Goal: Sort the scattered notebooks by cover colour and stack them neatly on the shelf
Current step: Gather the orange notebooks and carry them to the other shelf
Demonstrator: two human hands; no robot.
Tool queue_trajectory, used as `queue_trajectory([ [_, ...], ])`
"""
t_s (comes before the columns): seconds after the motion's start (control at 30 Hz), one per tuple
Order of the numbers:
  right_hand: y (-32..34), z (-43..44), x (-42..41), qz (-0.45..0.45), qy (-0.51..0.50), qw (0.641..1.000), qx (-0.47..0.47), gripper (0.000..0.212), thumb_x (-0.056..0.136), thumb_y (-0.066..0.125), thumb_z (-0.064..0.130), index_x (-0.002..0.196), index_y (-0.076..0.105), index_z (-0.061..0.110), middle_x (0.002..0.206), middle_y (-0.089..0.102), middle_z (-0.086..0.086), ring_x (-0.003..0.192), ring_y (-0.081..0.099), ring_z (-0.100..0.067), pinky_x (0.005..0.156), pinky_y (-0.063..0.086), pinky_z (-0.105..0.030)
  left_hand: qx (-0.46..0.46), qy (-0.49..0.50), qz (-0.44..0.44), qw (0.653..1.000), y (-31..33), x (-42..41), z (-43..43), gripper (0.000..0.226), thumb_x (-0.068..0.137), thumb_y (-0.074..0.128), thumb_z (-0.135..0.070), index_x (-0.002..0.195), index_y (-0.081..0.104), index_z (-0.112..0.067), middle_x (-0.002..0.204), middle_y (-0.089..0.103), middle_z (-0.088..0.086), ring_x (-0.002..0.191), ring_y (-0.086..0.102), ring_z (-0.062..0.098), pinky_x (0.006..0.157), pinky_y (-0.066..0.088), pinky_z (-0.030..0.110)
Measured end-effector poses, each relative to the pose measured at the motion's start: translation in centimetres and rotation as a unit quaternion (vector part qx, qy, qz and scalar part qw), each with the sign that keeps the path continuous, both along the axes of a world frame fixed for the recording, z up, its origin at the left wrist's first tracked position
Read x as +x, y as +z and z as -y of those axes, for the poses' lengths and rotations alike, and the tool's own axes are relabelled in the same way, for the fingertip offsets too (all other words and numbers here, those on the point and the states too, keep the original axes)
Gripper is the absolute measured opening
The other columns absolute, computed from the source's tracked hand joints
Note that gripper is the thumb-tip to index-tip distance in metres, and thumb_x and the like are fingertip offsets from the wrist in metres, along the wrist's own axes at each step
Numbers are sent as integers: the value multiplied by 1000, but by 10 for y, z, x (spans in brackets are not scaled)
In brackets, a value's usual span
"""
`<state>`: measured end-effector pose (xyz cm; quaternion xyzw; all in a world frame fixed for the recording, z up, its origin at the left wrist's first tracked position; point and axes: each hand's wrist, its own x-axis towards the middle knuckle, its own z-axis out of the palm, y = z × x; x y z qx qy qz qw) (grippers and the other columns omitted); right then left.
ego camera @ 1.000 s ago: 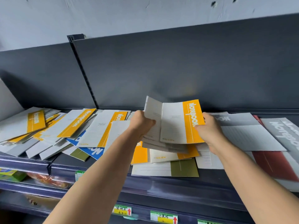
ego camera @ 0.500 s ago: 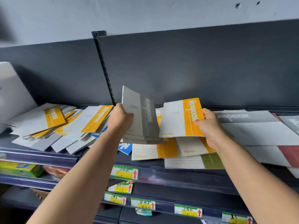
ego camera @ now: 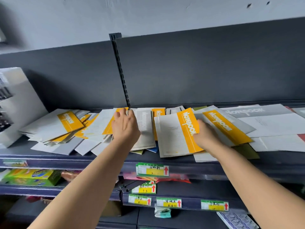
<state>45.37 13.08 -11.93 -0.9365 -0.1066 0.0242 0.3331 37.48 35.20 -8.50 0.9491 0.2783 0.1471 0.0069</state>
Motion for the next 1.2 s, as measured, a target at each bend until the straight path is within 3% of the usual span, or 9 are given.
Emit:
queue_trajectory([
  [0.17,8,-9,-7,-1,-7,994,-106,59,95,56,26,145,31,9,147,41,-11,132,41,-30,99,40,-36,-144,-117,-63,981,-9,8,50,38,88,62,-40,106,62,-7,107,65,11,96,58,29,73,43,32],
  [0.3,6,-14,-5,-16,-20,993,-115,71,89,65,27,146,28,8,144,41,-13,131,40,-32,102,39,-38,-200,-87,-45,975,-7,8,59,41,86,67,-40,108,56,-8,104,62,10,96,59,28,69,42,31],
  [0.5,4,-7,1,-42,-7,998,-49,61,84,71,25,136,40,12,138,48,-9,124,48,-30,93,45,-37,-505,-48,23,861,-3,16,63,32,84,72,-18,110,58,-5,105,66,9,86,64,23,69,57,31],
  [0.6,4,1,8,-77,2,995,68,56,85,70,29,132,44,14,130,55,-6,114,54,-28,89,49,-39,-491,-67,90,864,8,26,80,18,89,57,-13,107,61,-9,110,67,13,99,64,31,87,55,45],
  [0.7,14,21,19,-78,-24,977,197,58,89,64,36,139,42,16,129,58,-6,113,58,-28,94,49,-42,-479,-109,156,857,28,41,103,18,89,51,-13,104,61,-11,105,68,11,96,64,32,86,54,50],
  [0.8,23,54,38,-51,-30,969,240,26,93,58,30,117,61,22,111,68,-2,96,64,-24,86,53,-38,-515,-118,171,832,33,61,130,20,88,54,-11,106,62,-7,103,69,13,94,66,33,79,56,45],
  [0.9,26,93,56,-13,-43,981,188,16,92,57,23,105,66,19,97,69,-1,84,62,-23,72,49,-32,-507,-106,127,846,20,83,157,21,82,63,-9,102,66,-3,100,70,16,86,67,30,69,55,37],
  [1.0,21,122,69,6,-54,995,83,14,91,59,23,102,64,18,98,67,-4,85,59,-26,67,44,-30,-479,-93,71,870,3,98,178,23,78,71,-10,98,66,-1,97,71,15,84,70,30,73,60,44],
  [1.2,1,135,79,-6,-7,994,-106,26,83,63,25,107,57,18,107,64,-5,92,59,-28,64,37,-27,-341,-56,-12,938,-18,102,195,36,80,70,-24,109,58,-7,110,61,12,104,59,28,81,53,34],
])
